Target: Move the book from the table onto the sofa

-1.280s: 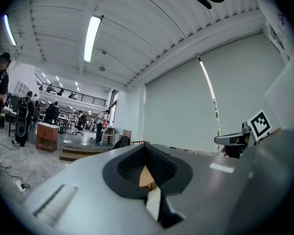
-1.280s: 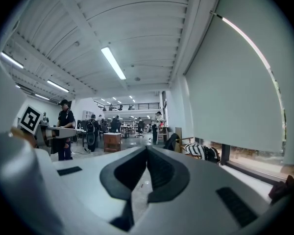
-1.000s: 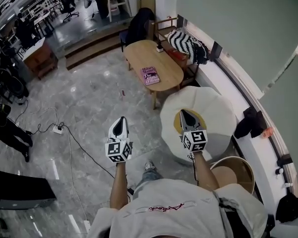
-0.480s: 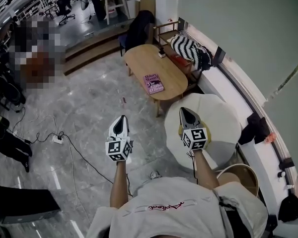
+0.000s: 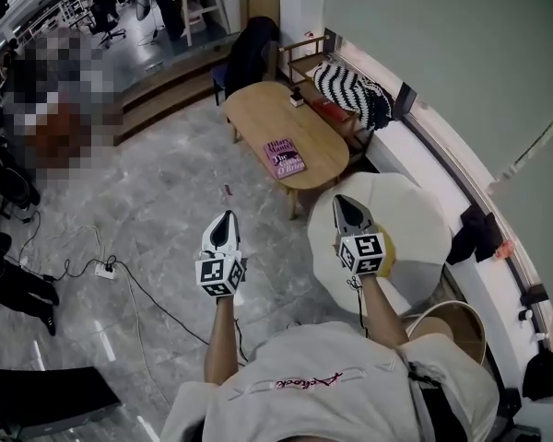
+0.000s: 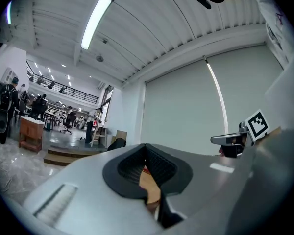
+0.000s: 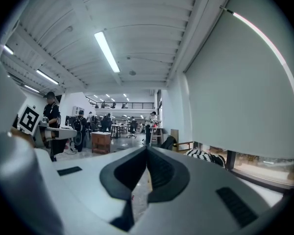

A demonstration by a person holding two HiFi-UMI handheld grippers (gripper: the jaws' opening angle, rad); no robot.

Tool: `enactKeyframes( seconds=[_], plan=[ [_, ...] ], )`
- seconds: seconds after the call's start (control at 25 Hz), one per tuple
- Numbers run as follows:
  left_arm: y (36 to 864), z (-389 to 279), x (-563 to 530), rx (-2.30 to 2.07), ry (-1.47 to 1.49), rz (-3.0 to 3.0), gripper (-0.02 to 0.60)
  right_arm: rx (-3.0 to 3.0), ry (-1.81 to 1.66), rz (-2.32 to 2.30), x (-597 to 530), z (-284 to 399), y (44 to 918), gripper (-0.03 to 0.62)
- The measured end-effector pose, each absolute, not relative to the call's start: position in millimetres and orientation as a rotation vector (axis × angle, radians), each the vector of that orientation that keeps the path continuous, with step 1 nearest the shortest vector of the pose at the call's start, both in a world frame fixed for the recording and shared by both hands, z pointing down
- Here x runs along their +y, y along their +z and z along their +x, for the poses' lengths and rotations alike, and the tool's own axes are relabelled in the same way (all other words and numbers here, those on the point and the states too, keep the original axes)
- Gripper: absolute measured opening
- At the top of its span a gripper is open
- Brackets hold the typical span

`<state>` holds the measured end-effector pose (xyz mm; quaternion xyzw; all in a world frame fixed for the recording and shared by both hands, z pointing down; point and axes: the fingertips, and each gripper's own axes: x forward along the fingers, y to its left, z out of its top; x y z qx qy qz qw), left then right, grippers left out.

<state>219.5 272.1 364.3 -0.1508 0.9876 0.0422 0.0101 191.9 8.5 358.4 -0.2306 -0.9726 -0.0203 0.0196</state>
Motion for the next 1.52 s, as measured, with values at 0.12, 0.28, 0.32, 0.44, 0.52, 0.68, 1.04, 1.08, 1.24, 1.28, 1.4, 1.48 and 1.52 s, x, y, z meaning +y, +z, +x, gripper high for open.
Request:
enactKeyframes(
  seconds=[0.12, 0.28, 0.32, 0.44, 0.52, 0.68, 1.04, 1.08, 1.24, 1.28, 1.4, 1.48, 1.52],
  plan=[
    [367.8, 212.9, 273.7, 3.085, 0.141, -0.485, 0.009, -3.011, -0.067, -0.705, 10.8, 187.2, 362.6, 0.008],
    [372.3, 206.9, 273.0, 3.088, 0.147, -0.498, 0.009, -3.006, -0.072, -0.698, 11.3, 183.2, 366.8, 0.008],
    [373.5, 205.5, 271.2, 3.089, 0.148, -0.502, 0.009, -3.005, -0.07, -0.695, 9.9, 181.9, 368.0, 0.008],
    [378.0, 201.7, 266.1, 3.098, 0.141, -0.515, 0.009, -2.999, -0.055, -0.681, 5.4, 175.9, 373.5, 0.008],
    [381.3, 197.1, 266.9, 3.105, 0.139, -0.514, 0.009, -2.997, -0.044, -0.678, 5.6, 169.3, 376.7, 0.008],
    [381.0, 180.1, 270.2, 3.107, 0.122, -0.508, 0.009, -3.0, -0.03, -0.691, 10.3, 151.1, 379.7, 0.008],
    [376.8, 105.7, 258.9, 3.097, 0.07, -0.547, 0.009, -3.012, -0.014, -0.694, 8.5, 79.5, 380.2, 0.008],
    [377.3, 97.0, 256.8, 3.097, 0.063, -0.551, 0.009, -3.012, -0.012, -0.69, 6.6, 69.3, 380.2, 0.008],
    [379.7, 65.6, 258.0, 3.117, 0.079, -0.536, 0.009, -3.002, -0.006, -0.703, 8.3, 33.9, 380.6, 0.008],
    [379.9, 57.2, 258.0, 3.122, 0.083, -0.532, 0.009, -2.999, -0.005, -0.708, 8.6, 25.6, 380.3, 0.008],
    [379.8, 31.8, 255.1, 3.127, 0.079, -0.533, 0.009, -2.988, 0.001, -0.715, 7.6, 0.7, 381.1, 0.008],
    [379.1, 17.4, 252.6, 3.127, 0.072, -0.538, 0.009, -2.984, 0.004, -0.716, 6.7, -13.4, 381.1, 0.008],
    [377.8, 10.3, 251.6, 3.127, 0.072, -0.539, 0.009, -2.984, 0.006, -0.717, 6.4, -20.4, 380.5, 0.008]
  ],
)
